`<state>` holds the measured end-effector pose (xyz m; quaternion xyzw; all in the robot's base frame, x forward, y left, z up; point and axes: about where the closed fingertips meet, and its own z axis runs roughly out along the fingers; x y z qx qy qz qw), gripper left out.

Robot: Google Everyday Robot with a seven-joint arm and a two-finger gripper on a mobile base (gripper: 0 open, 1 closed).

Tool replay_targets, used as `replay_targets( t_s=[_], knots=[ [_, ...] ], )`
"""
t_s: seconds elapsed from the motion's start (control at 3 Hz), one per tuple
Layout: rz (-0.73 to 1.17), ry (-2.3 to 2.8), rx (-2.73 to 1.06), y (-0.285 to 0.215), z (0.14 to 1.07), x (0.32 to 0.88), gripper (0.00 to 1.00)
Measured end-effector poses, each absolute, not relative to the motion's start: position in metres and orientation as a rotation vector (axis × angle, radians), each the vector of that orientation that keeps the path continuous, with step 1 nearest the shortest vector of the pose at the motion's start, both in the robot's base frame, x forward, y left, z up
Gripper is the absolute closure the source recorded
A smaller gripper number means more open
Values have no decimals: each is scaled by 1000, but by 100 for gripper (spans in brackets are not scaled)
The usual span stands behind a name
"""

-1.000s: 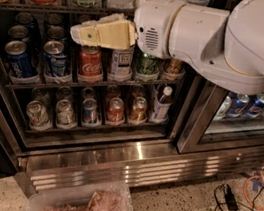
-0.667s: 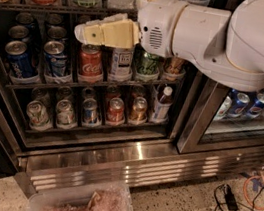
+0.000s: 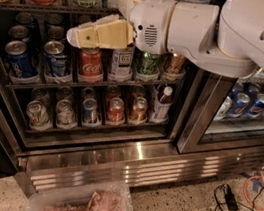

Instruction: Pick green can from top shelf of fridge

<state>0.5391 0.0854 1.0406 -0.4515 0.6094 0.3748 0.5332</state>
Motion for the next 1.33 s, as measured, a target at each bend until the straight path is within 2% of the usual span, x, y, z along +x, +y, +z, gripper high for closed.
replay_targets(
  t_s=[0.67, 1.33],
  knots=[
    [946, 1443, -1134, 89, 1042, 541, 0],
    [1001, 1319, -1221, 113, 1054, 550, 0]
  ],
)
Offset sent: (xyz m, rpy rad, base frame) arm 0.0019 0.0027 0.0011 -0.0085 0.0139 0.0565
